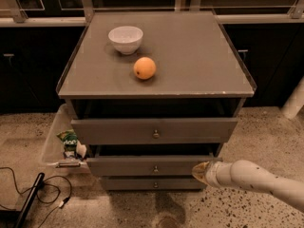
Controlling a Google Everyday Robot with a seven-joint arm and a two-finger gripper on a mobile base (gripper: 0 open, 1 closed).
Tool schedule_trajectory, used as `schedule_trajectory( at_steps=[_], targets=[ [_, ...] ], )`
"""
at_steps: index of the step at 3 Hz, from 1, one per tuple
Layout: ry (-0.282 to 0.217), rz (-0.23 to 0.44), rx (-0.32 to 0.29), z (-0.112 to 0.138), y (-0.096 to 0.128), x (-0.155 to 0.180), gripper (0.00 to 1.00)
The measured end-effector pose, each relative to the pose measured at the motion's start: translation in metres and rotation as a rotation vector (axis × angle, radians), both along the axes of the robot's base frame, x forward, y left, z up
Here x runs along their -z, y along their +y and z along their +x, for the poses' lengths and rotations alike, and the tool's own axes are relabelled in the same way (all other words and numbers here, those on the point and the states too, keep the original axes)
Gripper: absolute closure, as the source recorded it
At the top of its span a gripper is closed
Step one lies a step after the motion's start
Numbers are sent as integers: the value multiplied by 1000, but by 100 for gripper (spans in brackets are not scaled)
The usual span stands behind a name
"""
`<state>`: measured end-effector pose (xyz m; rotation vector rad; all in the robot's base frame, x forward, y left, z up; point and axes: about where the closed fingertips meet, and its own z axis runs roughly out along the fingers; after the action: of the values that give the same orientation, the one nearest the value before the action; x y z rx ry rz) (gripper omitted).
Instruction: Close middle drawer
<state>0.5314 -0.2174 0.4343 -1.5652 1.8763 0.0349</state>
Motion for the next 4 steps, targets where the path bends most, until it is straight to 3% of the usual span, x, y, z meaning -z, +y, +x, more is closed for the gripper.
schedule_trajectory(
  at_steps=[3,4],
  targets=[
    [36,4,-64,27,33,33,12],
    [37,5,-64,27,33,33,0]
  ],
)
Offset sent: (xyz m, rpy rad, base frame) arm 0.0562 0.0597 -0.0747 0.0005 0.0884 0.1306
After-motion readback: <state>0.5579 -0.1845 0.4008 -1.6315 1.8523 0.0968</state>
